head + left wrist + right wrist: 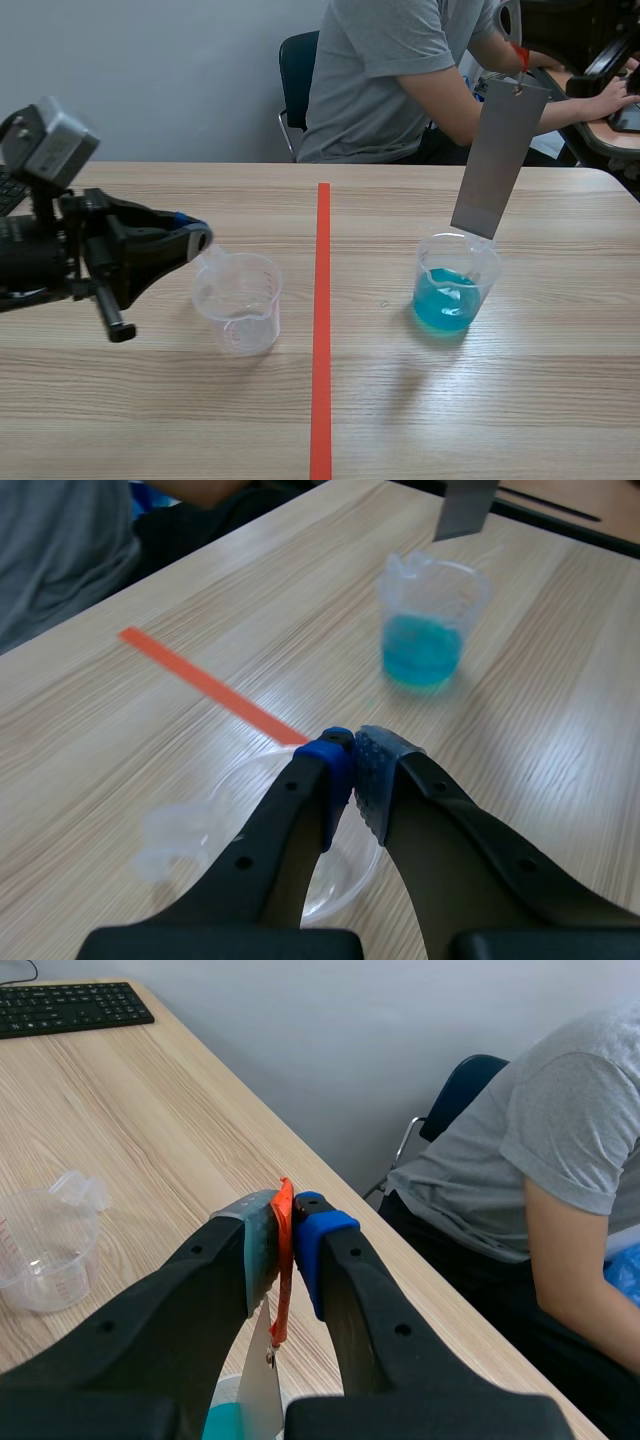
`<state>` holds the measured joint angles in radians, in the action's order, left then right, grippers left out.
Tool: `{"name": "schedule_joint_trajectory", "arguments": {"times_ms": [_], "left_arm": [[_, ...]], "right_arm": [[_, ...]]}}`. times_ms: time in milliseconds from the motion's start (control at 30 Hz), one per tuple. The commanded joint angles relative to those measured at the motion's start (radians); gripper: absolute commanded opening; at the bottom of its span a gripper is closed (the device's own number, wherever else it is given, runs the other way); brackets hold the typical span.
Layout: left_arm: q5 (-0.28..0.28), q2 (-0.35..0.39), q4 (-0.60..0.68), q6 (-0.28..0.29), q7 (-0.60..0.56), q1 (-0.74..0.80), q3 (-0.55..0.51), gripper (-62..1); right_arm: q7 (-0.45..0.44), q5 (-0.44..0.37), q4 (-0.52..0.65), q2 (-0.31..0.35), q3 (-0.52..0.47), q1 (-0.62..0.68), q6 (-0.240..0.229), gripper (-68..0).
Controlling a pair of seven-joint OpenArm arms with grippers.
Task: Do the redox reaction experiment.
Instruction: 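Raise the plate and point at it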
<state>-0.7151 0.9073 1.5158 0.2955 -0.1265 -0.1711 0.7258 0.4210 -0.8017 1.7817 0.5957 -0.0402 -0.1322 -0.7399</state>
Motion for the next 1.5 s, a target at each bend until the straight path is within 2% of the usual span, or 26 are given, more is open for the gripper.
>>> {"name": "schedule_joint_trajectory", "arguments": {"times_ms": [0,67,200,333,567,767,1067,1200,1467], "left_arm": [[-0.006,-0.045,0.014,0.003,0.013,-0.045,0.027,-57.3],[-0.006,-0.097,0.0,0.001,0.042,-0.116,0.096,-57.3],[0.002,-0.212,-0.067,-0.065,0.076,-0.24,0.23,-57.3],[0.002,-0.332,-0.182,-0.101,0.076,-0.333,0.331,-57.3],[0.024,-0.52,-0.397,-0.111,0.071,-0.423,0.399,-57.3],[0.023,-0.636,-0.539,-0.119,0.063,-0.469,0.409,-57.3],[0.023,-0.735,-0.64,-0.129,0.051,-0.5,0.409,-57.3],[0.024,-0.758,-0.657,-0.154,0.036,-0.5,0.409,-57.3],[0.027,-0.778,-0.658,-0.155,0.04,-0.5,0.409,-57.3]], "right_arm": [[-0.015,-0.015,0.018,0.016,-0.016,-0.012,-0.006,-66.0],[-0.015,-0.015,0.018,0.016,-0.016,-0.012,-0.006,-66.0],[-0.015,-0.015,0.018,0.016,-0.016,-0.012,-0.006,-66.0],[-0.015,-0.015,0.018,0.016,-0.016,-0.012,-0.006,-66.0],[-0.015,-0.015,0.018,0.016,-0.016,-0.012,-0.006,-66.0],[-0.015,-0.015,0.018,0.016,-0.016,-0.012,-0.006,-66.0],[-0.015,-0.015,0.018,0.016,-0.016,-0.012,-0.006,-66.0],[-0.015,-0.015,0.018,0.016,-0.016,-0.012,-0.006,-66.0],[-0.015,-0.015,0.018,0.016,-0.016,-0.012,-0.006,-66.0]]}}
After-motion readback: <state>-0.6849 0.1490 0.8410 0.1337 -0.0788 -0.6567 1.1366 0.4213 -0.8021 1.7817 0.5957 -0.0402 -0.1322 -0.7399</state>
